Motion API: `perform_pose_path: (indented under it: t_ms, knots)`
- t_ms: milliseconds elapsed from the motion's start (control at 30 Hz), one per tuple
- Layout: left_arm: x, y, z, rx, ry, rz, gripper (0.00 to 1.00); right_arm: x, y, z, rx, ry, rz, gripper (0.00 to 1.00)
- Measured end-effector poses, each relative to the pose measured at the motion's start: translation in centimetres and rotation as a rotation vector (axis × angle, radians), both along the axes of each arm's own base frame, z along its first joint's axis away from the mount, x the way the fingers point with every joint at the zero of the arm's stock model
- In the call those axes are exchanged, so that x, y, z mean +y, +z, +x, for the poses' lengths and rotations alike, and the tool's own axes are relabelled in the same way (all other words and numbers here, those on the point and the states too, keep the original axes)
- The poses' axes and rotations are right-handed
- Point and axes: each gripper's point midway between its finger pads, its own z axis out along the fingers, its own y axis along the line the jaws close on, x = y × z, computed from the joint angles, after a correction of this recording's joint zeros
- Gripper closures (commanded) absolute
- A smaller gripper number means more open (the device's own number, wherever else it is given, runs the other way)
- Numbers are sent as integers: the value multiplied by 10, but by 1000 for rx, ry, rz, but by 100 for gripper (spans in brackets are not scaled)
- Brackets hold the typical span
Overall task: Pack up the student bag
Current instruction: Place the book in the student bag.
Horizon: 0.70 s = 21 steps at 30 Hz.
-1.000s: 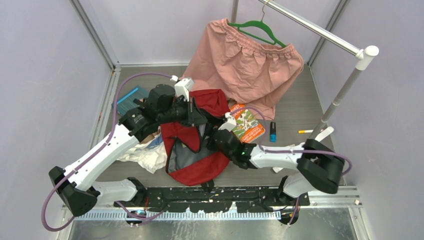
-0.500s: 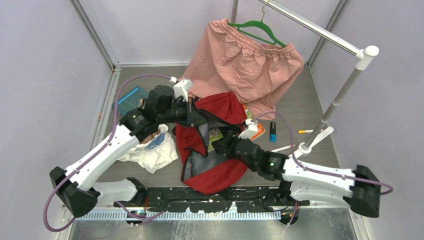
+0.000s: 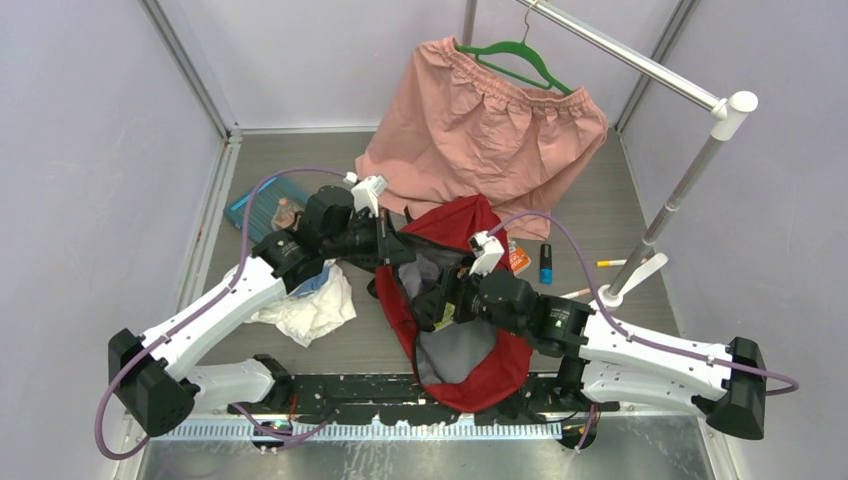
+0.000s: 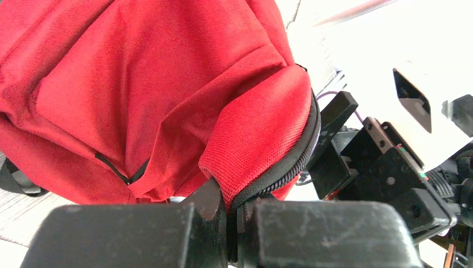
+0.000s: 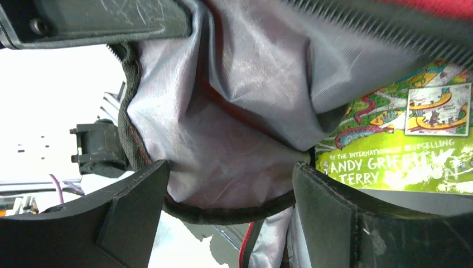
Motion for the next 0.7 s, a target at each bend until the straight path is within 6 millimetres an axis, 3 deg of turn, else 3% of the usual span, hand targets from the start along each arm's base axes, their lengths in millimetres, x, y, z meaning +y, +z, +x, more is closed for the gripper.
perform_pose_path:
  t_ms: [133, 367, 500, 533, 700]
  knots:
    - [1, -1, 1, -5, 4, 8, 100, 5, -7, -7, 15, 46, 14, 13]
    - [-3, -4, 6, 2, 3, 16, 97, 19, 2, -25, 41, 162, 66, 12]
    - [-6, -7, 10, 6, 1, 24, 9, 13, 7, -26, 54, 153, 34, 11]
    - [-5, -6, 11, 11, 11, 27, 2, 7, 8, -24, 51, 128, 19, 11]
    - [6, -1, 17, -12, 66, 77, 0, -50, 16, -20, 29, -20, -78, 3]
